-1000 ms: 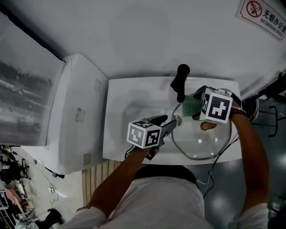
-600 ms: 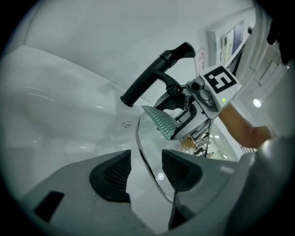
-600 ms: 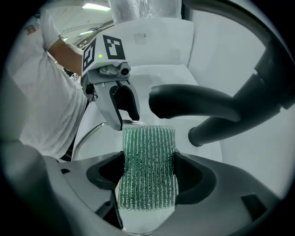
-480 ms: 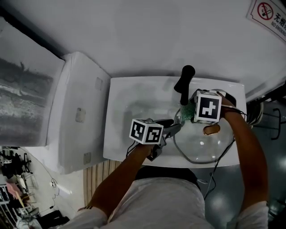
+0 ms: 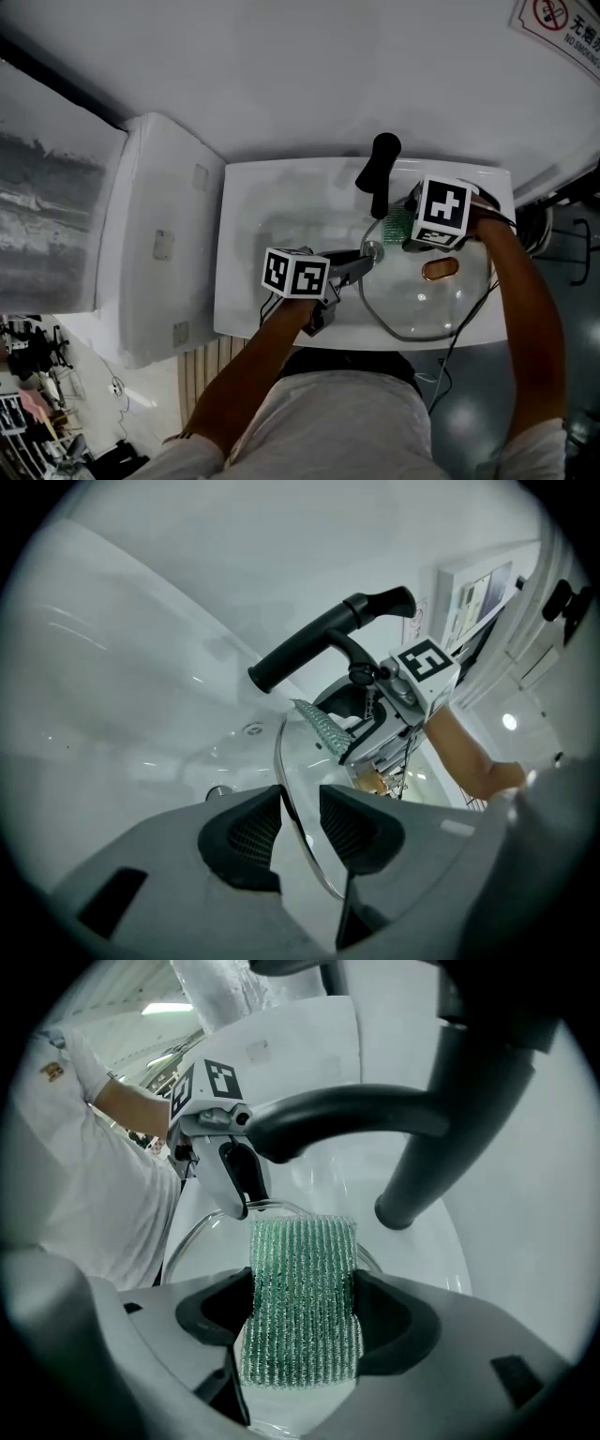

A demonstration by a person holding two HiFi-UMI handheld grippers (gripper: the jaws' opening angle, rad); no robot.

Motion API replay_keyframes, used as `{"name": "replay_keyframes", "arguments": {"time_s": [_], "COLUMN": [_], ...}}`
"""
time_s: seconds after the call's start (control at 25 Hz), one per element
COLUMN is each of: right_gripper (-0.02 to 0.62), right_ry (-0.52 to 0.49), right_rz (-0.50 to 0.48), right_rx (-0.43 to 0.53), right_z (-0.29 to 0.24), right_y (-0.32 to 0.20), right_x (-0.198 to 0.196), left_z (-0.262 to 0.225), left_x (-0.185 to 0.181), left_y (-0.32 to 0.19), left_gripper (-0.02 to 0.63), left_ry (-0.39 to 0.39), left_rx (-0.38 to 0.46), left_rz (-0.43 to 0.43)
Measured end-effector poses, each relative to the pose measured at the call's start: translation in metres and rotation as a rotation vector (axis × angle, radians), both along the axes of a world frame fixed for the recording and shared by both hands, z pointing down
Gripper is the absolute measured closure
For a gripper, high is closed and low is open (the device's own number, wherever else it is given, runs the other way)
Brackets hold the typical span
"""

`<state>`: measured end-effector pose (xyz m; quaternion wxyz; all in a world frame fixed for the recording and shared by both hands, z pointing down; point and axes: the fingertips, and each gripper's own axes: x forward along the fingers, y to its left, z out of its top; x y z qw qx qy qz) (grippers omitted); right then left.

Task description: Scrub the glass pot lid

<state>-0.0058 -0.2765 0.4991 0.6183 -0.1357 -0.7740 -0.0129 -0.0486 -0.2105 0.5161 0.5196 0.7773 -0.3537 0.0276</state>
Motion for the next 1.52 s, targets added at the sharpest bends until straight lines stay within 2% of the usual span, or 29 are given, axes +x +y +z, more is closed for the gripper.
{"name": "replay_keyframes", "arguments": {"time_s": [0.16, 0.56, 0.68, 0.76, 0.88, 1.04, 1.24, 1.36, 1.52], "right_gripper": [0.262, 0.262, 0.262, 0.262, 0.262, 0.262, 0.262, 0.262, 0.262], "right_ry": [0.005, 0.006, -0.027, -0.072, -0.110, -0.092, -0.035, -0.005, 0.058], "right_rz": [0.097, 0.422, 0.478, 0.425, 0.257, 0.093, -0.092, -0.138, -0.081], "right_rx": [-0.010, 0.024, 0.032, 0.045, 0.064, 0.059, 0.094, 0.086, 0.087], "right_z": [0.000, -0.003, -0.012, -0.026, -0.042, -0.046, -0.027, -0.017, -0.008], "right_y": [-0.017, -0.059, -0.058, -0.049, -0.024, 0.011, 0.034, 0.040, 0.028], "right_x": [0.023, 0.102, 0.104, 0.088, 0.052, 0.013, -0.010, -0.011, 0.006], "left_z": [0.001, 0.000, 0.000, 0.001, 0.000, -0.003, 0.000, -0.002, -0.003], "left_x": [-0.001, -0.001, -0.001, -0.001, -0.001, 0.001, -0.002, 0.000, 0.000], "left_y": [0.000, 0.000, 0.000, 0.000, 0.000, -0.001, 0.000, 0.000, -0.001], "left_gripper": [0.469, 0.471, 0.471, 0.471, 0.471, 0.471, 0.471, 0.471, 0.471], "left_ry": [-0.013, -0.016, -0.016, -0.016, -0.008, 0.001, -0.008, -0.003, 0.000], "left_rx": [0.004, 0.012, 0.015, 0.014, 0.018, 0.027, 0.021, 0.026, 0.029], "left_rz": [-0.005, -0.013, -0.013, -0.016, -0.019, -0.015, -0.031, -0.027, -0.028]}}
